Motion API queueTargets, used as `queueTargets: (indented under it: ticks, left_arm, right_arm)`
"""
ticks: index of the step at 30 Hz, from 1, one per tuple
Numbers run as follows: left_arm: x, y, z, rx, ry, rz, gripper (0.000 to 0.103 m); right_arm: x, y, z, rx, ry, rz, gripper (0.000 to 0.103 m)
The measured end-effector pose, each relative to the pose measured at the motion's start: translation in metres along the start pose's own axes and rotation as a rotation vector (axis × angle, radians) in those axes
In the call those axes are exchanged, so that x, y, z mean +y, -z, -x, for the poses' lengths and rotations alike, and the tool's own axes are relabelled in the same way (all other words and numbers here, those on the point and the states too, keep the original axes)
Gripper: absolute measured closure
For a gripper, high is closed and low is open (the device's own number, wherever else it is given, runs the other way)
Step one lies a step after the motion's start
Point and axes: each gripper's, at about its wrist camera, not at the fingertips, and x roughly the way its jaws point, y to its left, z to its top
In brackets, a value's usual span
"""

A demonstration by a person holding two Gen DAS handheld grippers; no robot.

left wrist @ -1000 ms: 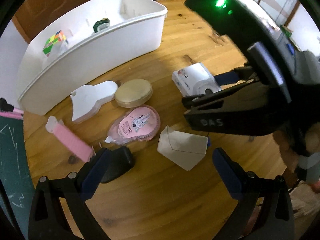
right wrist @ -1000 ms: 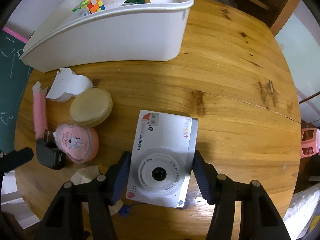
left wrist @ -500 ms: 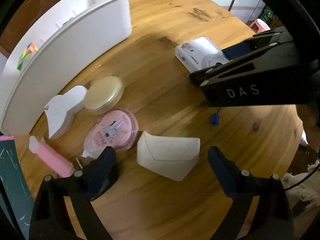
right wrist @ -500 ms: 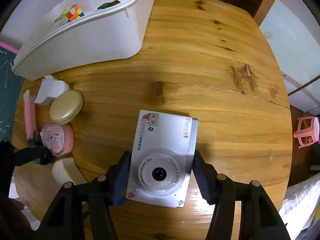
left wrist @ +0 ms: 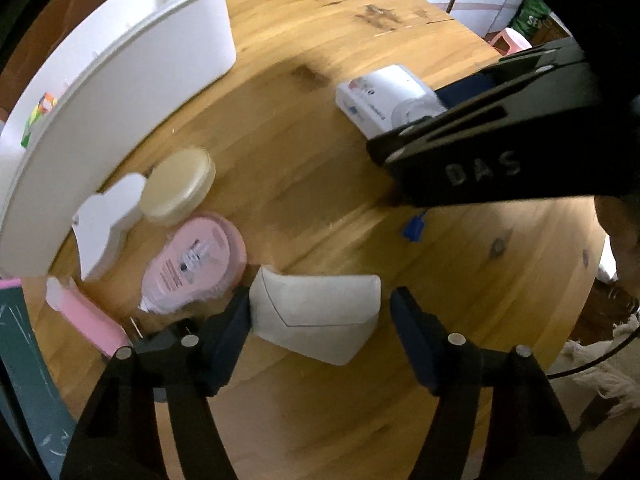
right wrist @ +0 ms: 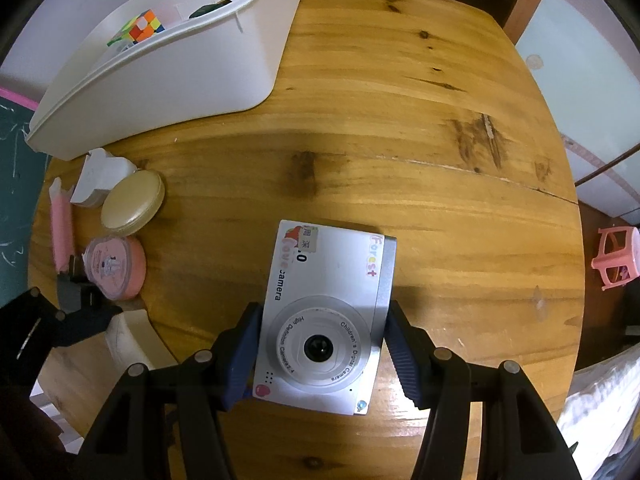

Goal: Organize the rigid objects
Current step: 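Grasp the beige envelope box with the left tool while the right tool grasps the white lens device, then lift the beige box and white lens device and carry both over the white bin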

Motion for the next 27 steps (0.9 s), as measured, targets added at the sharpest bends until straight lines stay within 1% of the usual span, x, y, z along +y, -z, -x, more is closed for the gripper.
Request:
queueTargets:
  ticks: [2,4,7,10,15,20,22,24,25,26,27]
  left_arm:
    - [0.004,0.003,-0.003,0.012,0.009,0.023,0.033]
    - [0.005,0.005,-0.004,0.006,0.003,0.03,0.036]
    - [0.007,0.006,-0.006,0.004,0.01,0.048,0.037]
    - [0.015,0.007,-0.004,-0.006,0.018,0.088,0.037]
    - [0.023,0.008,0.004,-0.022,-0.004,0.166,0.038]
    - [0.023,0.007,0.032,-0.03,-0.053,0.228,0.038]
    - [0.024,0.003,0.051,-0.052,-0.08,0.245,0.038]
    - [0.025,-0.003,0.077,-0.08,-0.118,0.266,0.038]
    - [0.028,-0.004,0.087,-0.094,-0.13,0.272,0.038]
    - [0.022,-0.013,0.099,-0.116,-0.149,0.284,0.038]
    - [0.026,-0.011,0.114,-0.135,-0.163,0.292,0.038]
  right_arm:
    - [-0.001,-0.002,0.0,0.0,-0.003,-0.001,0.043]
    - [0.0,-0.003,0.0,-0.003,0.0,0.003,0.042]
    - [0.001,-0.004,0.0,-0.008,0.006,0.011,0.043]
    - [0.003,0.0,0.0,-0.022,0.005,0.03,0.043]
    - [0.014,0.01,0.008,-0.056,0.003,0.076,0.043]
    - [0.016,0.011,0.029,-0.069,-0.029,0.087,0.043]
    - [0.016,0.011,0.045,-0.089,-0.046,0.09,0.043]
    - [0.015,0.01,0.065,-0.117,-0.067,0.095,0.043]
    - [0.014,0.009,0.077,-0.136,-0.08,0.098,0.043]
    - [0.013,0.008,0.091,-0.159,-0.095,0.103,0.043]
    - [0.012,0.006,0.102,-0.177,-0.107,0.108,0.043]
